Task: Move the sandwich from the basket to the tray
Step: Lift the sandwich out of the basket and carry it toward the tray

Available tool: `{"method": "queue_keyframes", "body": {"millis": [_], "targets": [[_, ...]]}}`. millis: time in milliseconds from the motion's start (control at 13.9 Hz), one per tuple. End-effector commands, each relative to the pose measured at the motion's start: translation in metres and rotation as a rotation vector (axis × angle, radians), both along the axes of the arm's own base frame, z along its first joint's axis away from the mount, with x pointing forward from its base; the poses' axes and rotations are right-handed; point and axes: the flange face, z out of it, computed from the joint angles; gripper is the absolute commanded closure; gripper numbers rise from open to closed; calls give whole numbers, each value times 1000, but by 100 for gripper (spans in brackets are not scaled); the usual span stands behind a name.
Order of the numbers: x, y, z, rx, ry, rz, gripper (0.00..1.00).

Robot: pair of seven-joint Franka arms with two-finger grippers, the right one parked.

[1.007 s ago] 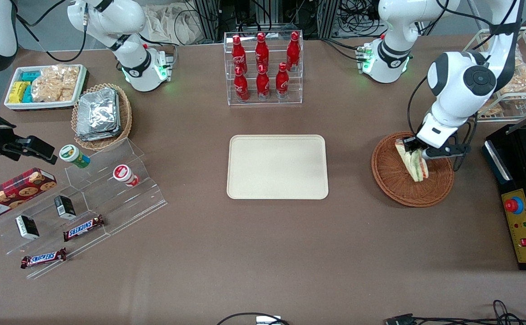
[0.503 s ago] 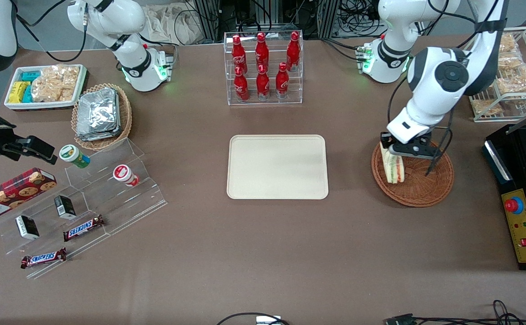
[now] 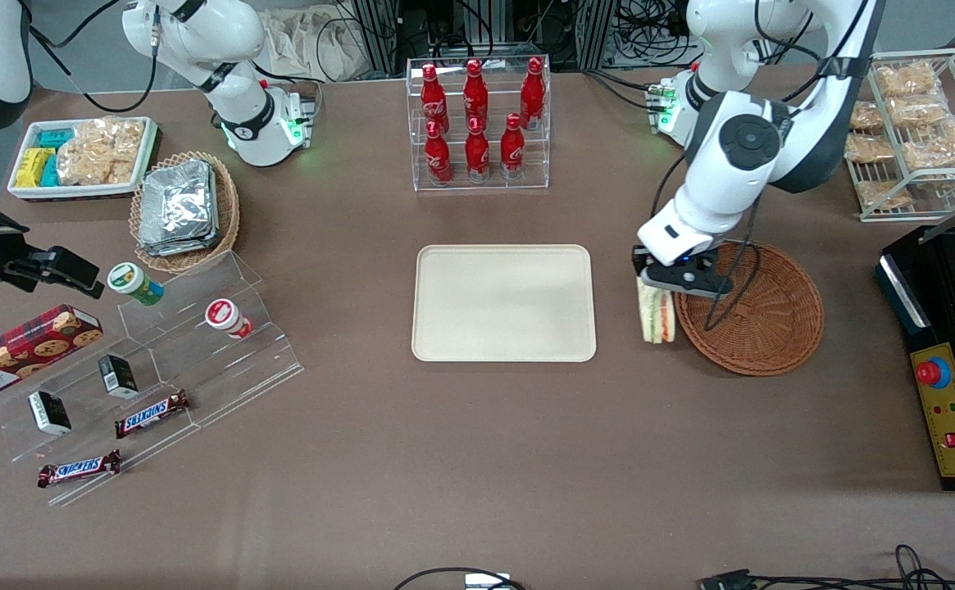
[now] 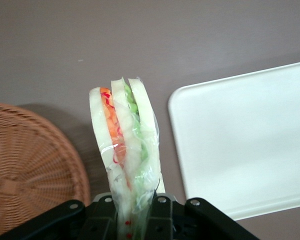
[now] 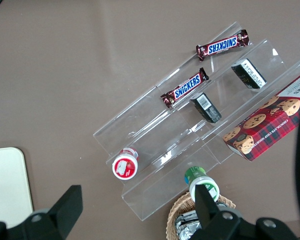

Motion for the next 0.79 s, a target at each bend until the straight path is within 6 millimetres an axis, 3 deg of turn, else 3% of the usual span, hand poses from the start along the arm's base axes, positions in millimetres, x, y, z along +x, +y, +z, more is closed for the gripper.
{"method": "queue_keyframes", "body": {"millis": [0,503,719], "targets": [[10,-33,-1,-20,31,9,84],[1,-120,-33,8,38,-50,84],[-5,-133,-61,38,54,-106,82]]}}
